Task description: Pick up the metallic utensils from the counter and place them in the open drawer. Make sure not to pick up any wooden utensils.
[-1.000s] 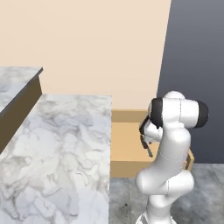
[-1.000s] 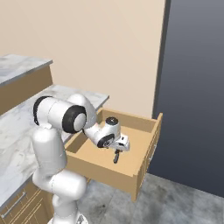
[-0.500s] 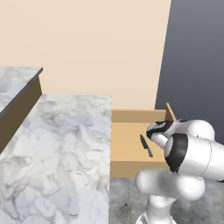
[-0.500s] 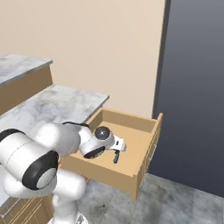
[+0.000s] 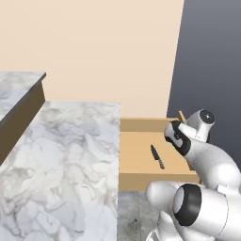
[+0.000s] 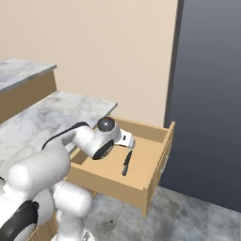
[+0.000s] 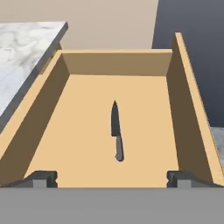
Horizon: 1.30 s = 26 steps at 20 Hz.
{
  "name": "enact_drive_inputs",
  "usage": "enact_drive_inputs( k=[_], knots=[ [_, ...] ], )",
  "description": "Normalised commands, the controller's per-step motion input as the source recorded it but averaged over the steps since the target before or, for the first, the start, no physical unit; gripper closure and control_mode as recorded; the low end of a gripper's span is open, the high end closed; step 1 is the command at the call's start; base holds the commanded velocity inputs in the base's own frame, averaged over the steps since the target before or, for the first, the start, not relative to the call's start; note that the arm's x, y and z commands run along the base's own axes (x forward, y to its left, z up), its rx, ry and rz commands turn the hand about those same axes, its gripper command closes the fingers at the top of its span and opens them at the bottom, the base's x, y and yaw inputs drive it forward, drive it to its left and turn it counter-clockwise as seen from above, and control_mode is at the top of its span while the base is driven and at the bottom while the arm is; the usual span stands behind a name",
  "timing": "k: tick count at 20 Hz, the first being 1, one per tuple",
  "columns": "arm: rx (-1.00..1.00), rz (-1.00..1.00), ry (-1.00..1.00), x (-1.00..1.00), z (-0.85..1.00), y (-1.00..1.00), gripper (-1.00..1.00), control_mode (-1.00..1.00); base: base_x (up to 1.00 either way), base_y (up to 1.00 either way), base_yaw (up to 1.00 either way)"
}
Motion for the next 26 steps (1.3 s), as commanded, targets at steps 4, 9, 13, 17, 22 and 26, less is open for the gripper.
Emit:
enact_drive_inputs(
  k=[4,9,13,17,22,26],
  knots=[
    [0.0,0.0,0.06,-0.39,0.89,0.0,-1.0,-1.0,0.0,0.0,0.0],
    [0.0,-0.01,-0.01,-0.69,0.71,0.06,-1.0,-1.0,0.0,0.0,0.0],
    [0.02,-0.06,0.0,-0.55,0.65,0.12,-1.0,-1.0,0.0,0.0,0.0],
    [0.04,-0.01,0.0,-0.38,0.47,0.21,-1.0,-1.0,0.0,0.0,0.0],
    [0.01,0.0,0.0,-0.24,0.15,0.24,-1.0,-1.0,0.0,0.0,0.0],
    [0.0,0.0,-0.02,-0.31,0.12,0.37,-1.0,-1.0,0.0,0.0,0.0]
  ],
)
